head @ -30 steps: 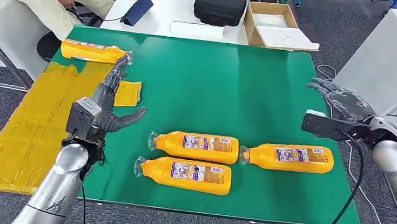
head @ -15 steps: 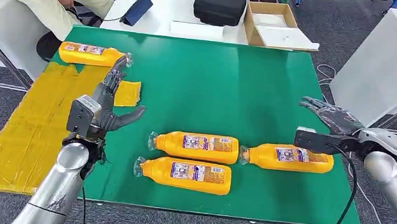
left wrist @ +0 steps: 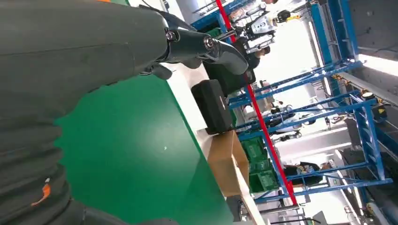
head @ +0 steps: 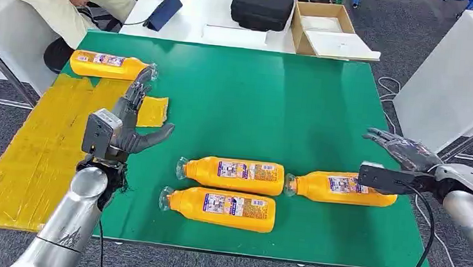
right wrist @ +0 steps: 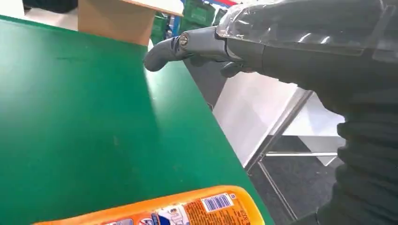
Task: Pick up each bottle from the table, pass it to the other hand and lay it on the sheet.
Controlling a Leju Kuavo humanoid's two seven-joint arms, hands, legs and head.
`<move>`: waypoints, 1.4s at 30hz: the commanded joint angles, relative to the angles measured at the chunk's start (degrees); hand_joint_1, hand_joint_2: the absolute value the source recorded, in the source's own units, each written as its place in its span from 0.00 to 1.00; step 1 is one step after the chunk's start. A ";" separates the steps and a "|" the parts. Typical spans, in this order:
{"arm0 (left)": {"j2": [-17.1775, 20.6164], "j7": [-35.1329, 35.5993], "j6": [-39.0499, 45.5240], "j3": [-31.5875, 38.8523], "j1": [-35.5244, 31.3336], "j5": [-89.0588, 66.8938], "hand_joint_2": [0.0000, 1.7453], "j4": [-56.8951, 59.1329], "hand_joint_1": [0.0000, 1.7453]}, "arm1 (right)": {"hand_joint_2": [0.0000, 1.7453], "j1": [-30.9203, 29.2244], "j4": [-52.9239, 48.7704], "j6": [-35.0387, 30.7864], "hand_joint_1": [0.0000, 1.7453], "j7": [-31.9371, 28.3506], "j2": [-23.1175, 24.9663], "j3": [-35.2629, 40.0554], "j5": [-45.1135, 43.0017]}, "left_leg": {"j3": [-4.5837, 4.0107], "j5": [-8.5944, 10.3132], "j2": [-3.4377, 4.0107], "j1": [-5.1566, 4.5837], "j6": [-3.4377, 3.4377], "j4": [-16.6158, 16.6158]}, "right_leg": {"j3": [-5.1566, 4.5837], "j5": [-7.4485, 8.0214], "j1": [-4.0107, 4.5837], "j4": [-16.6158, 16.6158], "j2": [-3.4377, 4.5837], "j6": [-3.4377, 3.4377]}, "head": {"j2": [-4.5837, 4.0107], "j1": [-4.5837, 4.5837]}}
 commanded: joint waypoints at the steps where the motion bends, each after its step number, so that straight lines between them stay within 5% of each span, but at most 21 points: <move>1: -0.48 0.00 0.01 1.92 -2.98 0.56 1.00 7.23 0.00 | 1.00 2.23 3.07 -2.48 0.00 1.10 1.75 -0.52 0.99 | 0.36 -0.11 0.03 0.11 -0.27 -0.07 | 0.40 -0.07 0.12 -0.15 -0.02 -0.21 | 0.00 0.00; 42: -1.67 -0.16 0.34 2.70 -4.20 0.59 1.00 11.26 0.00 | 1.00 -1.52 24.56 -7.69 0.00 -1.60 15.25 -0.82 9.12 | 0.43 -0.16 0.22 0.14 -0.35 -0.05 | 0.45 -0.05 0.15 -0.15 0.15 -0.28 | 0.00 0.00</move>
